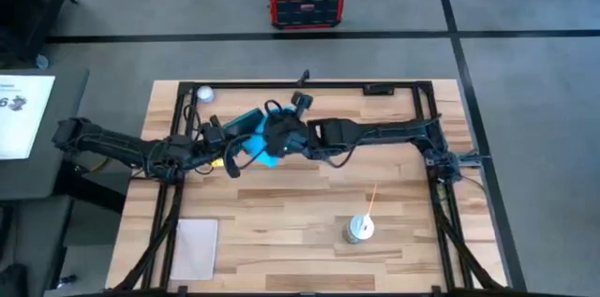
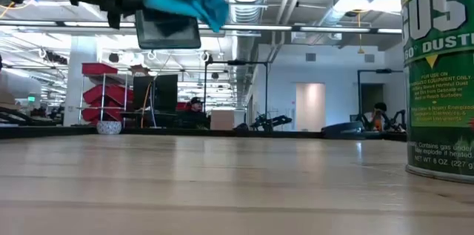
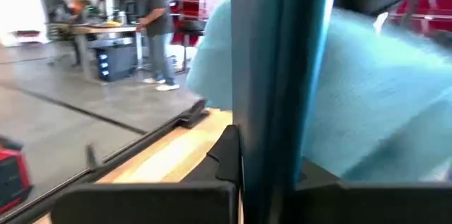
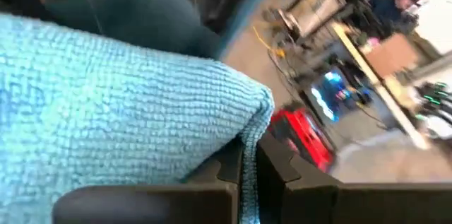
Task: Apply microfiber cloth
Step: Wipe the front of the blue tablet with the blue microfiber cloth
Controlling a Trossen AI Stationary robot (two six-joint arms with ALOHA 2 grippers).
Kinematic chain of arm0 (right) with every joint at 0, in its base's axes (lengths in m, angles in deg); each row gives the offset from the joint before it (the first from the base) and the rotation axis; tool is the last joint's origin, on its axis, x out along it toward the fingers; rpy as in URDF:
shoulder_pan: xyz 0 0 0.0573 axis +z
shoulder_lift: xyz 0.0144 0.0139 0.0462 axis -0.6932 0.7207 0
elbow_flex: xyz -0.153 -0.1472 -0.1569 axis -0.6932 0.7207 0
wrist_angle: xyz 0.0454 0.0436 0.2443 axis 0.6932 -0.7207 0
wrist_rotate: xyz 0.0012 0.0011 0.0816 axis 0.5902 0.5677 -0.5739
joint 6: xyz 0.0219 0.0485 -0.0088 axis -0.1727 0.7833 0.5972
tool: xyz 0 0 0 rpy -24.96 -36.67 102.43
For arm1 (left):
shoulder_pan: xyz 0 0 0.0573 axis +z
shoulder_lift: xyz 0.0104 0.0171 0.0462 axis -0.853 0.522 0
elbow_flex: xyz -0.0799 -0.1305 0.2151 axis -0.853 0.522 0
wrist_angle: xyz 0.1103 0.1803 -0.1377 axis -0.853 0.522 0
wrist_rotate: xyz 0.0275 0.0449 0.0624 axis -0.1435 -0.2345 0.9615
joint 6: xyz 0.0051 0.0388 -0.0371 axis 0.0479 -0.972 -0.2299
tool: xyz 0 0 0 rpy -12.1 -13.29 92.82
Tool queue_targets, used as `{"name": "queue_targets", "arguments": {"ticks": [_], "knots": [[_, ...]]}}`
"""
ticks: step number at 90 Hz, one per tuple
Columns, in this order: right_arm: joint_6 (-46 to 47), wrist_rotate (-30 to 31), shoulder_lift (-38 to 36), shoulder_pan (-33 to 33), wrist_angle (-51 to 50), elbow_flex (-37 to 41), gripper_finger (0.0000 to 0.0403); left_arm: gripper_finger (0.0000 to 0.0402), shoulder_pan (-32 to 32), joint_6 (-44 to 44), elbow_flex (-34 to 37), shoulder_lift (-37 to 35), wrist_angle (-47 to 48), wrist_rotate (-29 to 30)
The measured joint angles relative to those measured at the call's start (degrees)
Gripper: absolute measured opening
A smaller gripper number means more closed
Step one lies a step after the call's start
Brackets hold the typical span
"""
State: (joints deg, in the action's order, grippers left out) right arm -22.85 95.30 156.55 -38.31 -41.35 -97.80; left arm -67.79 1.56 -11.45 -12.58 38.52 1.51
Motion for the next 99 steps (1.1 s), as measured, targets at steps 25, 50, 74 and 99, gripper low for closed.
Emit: {"name": "queue_targets", "arguments": {"ticks": [25, 50, 74, 99], "knots": [[20.04, 6.82, -1.25, 6.62, -27.75, 0.02, 0.0000, 0.0000, 0.07, -0.02, 0.00, -0.02, 0.41, -0.28], [37.76, 5.57, -1.57, 15.17, -38.11, 2.33, 0.0000, 0.0000, 0.11, -0.67, -0.02, -0.02, 0.50, -0.25], [33.35, -4.26, -1.46, 18.02, -16.78, 11.64, 0.0000, 0.0000, 0.15, -1.36, -0.04, -0.02, 0.73, -0.23], [22.02, -17.90, -1.44, 15.88, 6.60, 19.60, 0.0000, 0.0000, 0.15, -1.22, -0.04, -0.02, 2.59, -0.19]]}}
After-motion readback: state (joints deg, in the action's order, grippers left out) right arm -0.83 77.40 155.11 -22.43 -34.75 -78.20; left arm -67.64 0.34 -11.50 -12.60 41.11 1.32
